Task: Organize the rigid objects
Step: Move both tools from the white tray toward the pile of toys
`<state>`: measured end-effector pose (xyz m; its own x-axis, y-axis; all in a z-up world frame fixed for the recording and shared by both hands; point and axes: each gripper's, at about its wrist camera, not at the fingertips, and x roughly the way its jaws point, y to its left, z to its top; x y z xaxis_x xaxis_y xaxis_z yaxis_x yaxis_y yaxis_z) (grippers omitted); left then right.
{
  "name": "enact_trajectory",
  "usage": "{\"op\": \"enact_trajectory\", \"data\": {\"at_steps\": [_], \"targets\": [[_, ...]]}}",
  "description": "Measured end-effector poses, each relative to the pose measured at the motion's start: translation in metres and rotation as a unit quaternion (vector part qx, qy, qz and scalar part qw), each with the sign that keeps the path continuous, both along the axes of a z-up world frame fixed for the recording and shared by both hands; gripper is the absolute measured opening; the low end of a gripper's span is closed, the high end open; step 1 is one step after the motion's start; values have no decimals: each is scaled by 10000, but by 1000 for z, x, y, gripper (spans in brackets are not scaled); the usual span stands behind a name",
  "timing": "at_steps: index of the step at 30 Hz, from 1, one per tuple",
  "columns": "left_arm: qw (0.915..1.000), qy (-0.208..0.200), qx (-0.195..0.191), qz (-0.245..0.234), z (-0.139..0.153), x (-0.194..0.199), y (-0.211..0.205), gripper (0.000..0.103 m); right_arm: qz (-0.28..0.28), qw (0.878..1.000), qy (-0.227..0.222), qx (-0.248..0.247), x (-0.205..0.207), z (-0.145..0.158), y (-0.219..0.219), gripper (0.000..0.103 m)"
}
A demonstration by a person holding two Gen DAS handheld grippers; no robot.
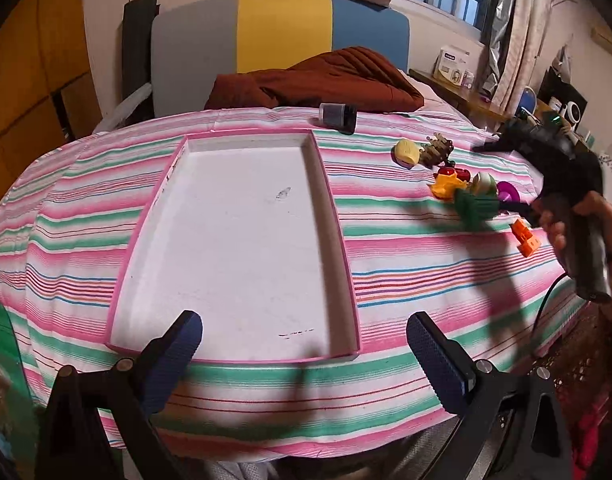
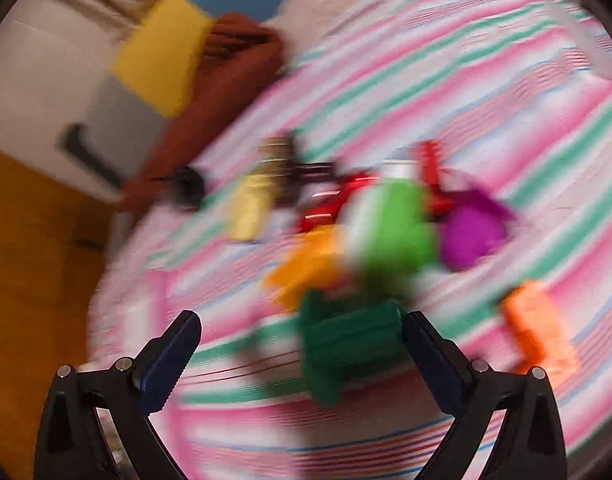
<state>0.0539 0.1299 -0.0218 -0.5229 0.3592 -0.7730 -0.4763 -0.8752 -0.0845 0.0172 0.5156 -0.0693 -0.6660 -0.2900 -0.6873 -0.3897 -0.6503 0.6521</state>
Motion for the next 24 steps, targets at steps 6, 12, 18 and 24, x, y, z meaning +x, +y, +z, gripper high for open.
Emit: {"op": "enact_trajectory", "data": {"at_steps": [6,12,18,24], "targets": [[9998,-144,-48,-88,-4,-4,15,103,956,9888,1149,38,-3,33,-24,103],[9991,35,-98,-420,2,-5,54,103,-681,9835,787,1480,22,44,2,103],[9956,280,-335,-825,-6,-16,122,103,-2009,9415,-65,2705,38,44,28,103],[9888,526,-606,-1260,-19,-30,186,103,-2697,9196,-969,2688,53,27,55,99]]}}
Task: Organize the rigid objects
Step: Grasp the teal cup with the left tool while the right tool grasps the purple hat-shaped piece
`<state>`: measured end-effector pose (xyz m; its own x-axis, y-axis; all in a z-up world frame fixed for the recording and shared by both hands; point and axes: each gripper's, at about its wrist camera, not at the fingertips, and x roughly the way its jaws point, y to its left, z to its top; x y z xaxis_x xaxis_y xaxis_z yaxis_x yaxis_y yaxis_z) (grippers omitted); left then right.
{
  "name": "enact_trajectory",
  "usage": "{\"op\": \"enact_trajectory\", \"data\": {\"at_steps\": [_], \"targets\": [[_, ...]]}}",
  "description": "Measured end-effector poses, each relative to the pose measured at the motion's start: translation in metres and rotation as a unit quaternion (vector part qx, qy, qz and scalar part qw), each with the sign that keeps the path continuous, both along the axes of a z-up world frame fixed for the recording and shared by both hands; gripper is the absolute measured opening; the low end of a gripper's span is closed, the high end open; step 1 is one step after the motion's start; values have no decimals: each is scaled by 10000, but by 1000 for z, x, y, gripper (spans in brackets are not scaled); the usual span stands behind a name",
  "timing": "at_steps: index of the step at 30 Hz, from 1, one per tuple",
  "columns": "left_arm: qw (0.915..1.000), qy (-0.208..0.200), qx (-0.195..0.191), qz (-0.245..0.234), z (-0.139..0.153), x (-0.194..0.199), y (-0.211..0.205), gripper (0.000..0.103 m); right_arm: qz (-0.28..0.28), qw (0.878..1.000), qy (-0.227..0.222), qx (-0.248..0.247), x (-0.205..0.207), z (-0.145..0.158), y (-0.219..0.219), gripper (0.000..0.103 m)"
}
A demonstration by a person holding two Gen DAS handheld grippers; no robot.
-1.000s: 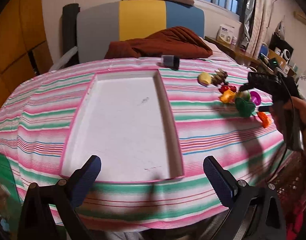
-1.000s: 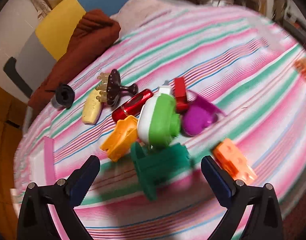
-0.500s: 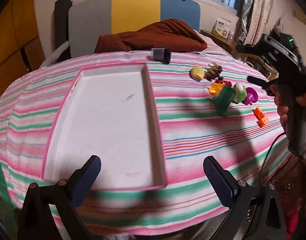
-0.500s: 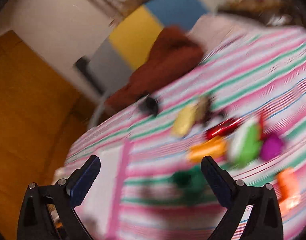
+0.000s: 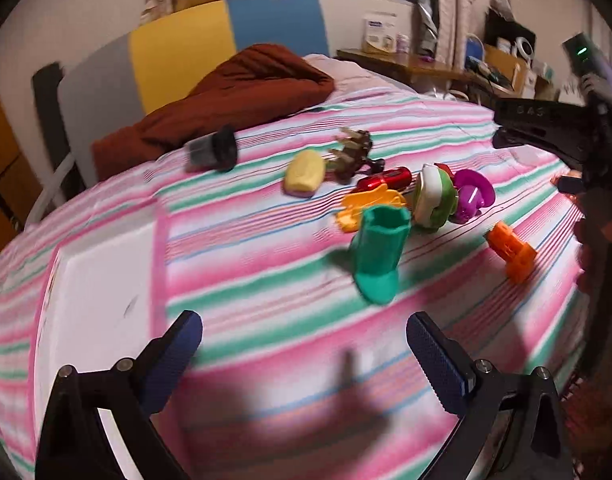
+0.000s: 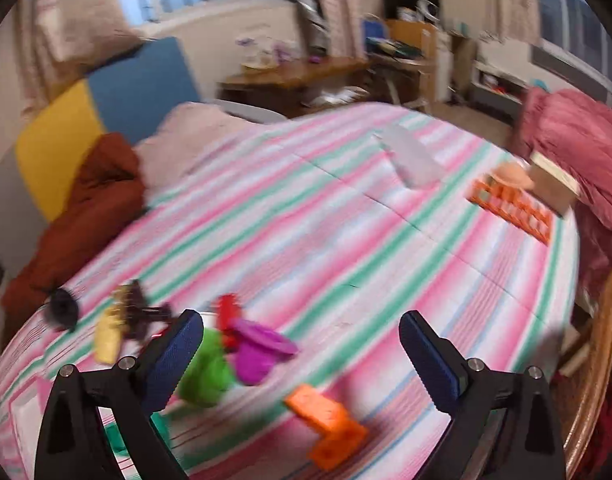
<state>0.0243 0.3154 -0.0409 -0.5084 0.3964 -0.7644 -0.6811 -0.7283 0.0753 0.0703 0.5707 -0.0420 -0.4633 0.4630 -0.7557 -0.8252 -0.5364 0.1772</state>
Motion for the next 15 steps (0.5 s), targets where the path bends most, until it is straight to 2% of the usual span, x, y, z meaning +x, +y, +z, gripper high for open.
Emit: {"op": "enact_trajectory", "data": {"at_steps": [3,6,10,11,12,14,15], "targets": [[9994,249,-14,-258,-3,-1,23,102,-381,9990,106,-200,16,-4,11,99],[9990,238,-66,-370,-10,-7,44,97,-551,9984,42,-134,24,-5,18,99],[9995,-144,14,-277,-23,-24,56,75,-483,9978,-103,-447,28,-18,20,99],[9994,-248,35,-229,-26,-27,58,66,-461,9974,-126,-544,30,-20,19,97],[9989,-404,127,-182,-29,-33,58,61,-422,9970,-133,-637,31,-23,22,94],[9975,-589,348,-189,-33,-36,58,44,-430,9963,-139,-732,34,-25,12,94],[9971,-617,398,-176,-35,-36,56,40,-425,9962,-137,-747,35,-25,12,94]]}}
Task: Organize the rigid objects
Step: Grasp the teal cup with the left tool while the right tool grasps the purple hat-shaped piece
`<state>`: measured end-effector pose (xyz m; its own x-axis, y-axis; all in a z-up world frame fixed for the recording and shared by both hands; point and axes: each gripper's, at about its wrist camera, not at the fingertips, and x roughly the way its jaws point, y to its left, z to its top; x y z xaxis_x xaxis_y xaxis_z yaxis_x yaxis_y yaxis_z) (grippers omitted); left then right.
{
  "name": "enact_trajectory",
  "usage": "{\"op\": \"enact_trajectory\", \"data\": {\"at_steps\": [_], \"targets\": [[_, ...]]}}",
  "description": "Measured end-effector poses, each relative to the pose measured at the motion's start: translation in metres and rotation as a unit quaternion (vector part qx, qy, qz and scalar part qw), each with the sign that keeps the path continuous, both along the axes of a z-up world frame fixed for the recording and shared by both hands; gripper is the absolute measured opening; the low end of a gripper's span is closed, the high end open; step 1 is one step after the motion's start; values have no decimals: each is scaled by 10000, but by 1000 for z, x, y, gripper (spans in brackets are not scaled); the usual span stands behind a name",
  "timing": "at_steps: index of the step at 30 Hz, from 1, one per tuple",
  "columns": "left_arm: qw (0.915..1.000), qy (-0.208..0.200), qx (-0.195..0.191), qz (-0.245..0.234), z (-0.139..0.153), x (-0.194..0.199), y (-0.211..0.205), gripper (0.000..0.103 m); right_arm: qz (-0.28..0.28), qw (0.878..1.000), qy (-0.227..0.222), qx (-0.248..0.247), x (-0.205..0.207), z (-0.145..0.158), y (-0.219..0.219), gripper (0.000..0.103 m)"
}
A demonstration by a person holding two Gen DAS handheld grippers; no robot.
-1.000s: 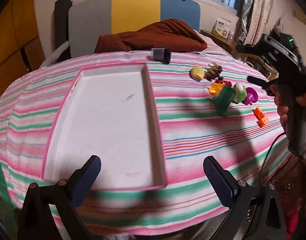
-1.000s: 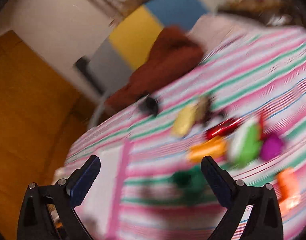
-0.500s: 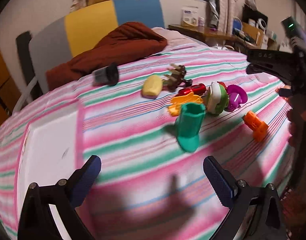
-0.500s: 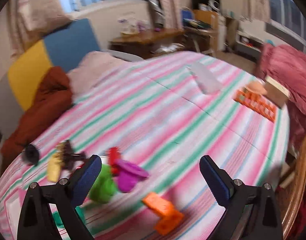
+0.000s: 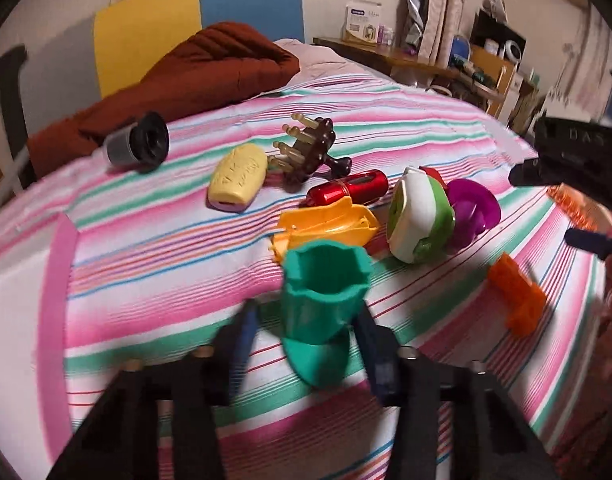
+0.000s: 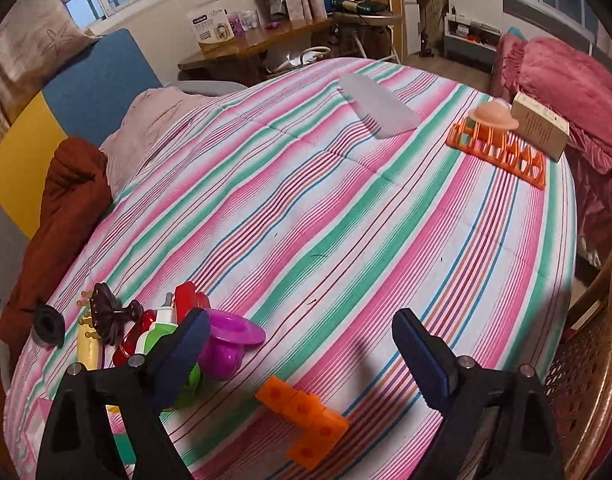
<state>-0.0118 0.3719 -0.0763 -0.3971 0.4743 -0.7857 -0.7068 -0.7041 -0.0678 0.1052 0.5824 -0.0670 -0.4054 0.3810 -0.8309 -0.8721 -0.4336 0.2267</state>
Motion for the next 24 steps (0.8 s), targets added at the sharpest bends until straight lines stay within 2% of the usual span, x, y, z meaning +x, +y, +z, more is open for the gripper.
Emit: {"op": "enact_trajectory", "data": {"at_steps": [3,8,13,16,22,24], "targets": [[9998,167,113,-34,-5,4,-10,37,17,9999,-29,-115,2,-2,-2,94],[9994,252,233,-14,-5,9,-26,37,116,9970,259,-724,3,-14,-3,85],[9987,396,320,-81,-5,23,-43,37,215,9922,557,-1094,3,-19,-5,69],[9980,485,381,-97,-6,31,-54,37,292,9910,638,-1143,-6,-18,-8,62],[9976,435,521,-96,-6,33,-64,37,412,9851,748,-1491,-30,-25,-6,61],[9976,383,572,-96,-6,31,-64,37,424,9831,811,-1587,-33,-32,-5,56]]}}
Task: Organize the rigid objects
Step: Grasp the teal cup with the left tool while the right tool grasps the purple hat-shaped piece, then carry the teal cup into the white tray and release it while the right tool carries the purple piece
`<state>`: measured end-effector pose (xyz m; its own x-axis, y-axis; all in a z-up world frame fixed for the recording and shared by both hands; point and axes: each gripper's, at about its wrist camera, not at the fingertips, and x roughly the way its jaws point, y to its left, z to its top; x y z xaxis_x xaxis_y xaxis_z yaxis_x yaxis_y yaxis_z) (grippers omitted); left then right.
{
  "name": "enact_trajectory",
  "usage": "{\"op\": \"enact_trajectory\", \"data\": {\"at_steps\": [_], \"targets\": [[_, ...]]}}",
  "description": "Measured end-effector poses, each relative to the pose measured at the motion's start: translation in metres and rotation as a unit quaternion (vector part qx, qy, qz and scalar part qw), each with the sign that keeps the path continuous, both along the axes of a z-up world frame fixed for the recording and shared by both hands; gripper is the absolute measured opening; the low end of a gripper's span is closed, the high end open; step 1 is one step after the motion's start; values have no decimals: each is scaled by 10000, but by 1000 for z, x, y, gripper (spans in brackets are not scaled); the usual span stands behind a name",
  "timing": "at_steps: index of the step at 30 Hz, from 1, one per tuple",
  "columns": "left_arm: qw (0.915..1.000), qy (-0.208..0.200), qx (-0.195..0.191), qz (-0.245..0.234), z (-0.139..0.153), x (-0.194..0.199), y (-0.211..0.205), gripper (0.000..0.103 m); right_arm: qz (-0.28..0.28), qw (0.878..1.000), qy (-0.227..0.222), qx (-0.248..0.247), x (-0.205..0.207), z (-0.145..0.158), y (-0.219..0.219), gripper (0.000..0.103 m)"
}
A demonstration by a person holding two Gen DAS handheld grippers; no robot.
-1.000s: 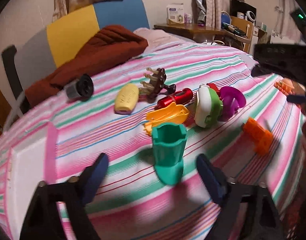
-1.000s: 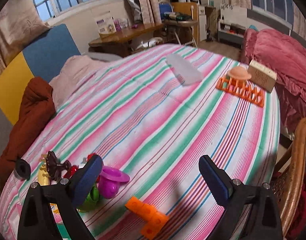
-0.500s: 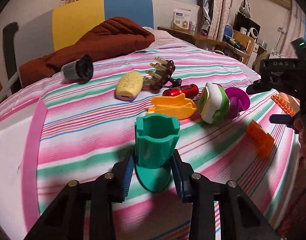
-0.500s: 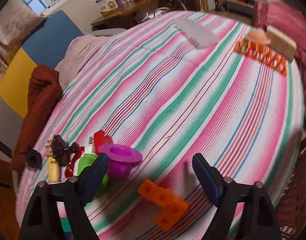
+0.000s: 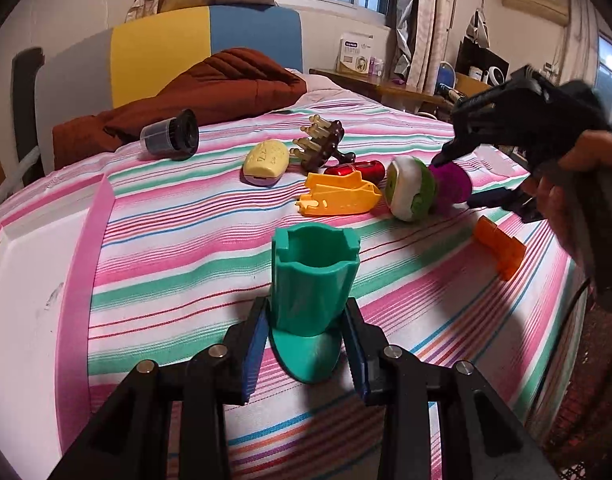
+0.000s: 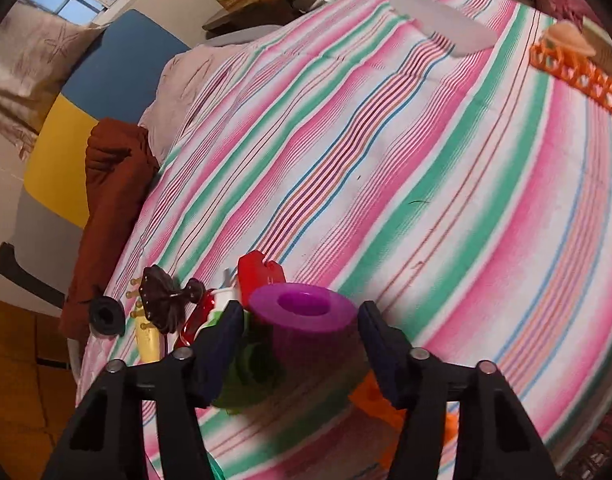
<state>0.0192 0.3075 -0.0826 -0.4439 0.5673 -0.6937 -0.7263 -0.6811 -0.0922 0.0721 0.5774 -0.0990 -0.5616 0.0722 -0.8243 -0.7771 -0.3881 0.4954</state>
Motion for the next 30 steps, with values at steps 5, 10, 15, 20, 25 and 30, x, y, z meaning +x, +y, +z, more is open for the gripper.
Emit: {"op": "enact_trajectory", "data": {"at_steps": [5,10,15,20,25,30], "targets": [[10000,-11,21,2,-1,0,0,37,82,9999,-10,64,4,-4,-7,46],[9999,-134,27,2,-3,-2,1,39,-91,9990,252,370,17,12,-10,46],[9998,-194,-40,34,0,-3,2,39,-72,9968,631,481,24,25,-16,46],[9994,-333,101,88,3,-8,-5,38,100,9940,912,588,27,34,-22,46],[9996,-225,175,31,11,-3,-9,38,253,9895,1090,913,24,49,-32,46],[9992,-123,390,-48,26,11,-20,38,500,9862,1229,986,16,54,-44,46]]}}
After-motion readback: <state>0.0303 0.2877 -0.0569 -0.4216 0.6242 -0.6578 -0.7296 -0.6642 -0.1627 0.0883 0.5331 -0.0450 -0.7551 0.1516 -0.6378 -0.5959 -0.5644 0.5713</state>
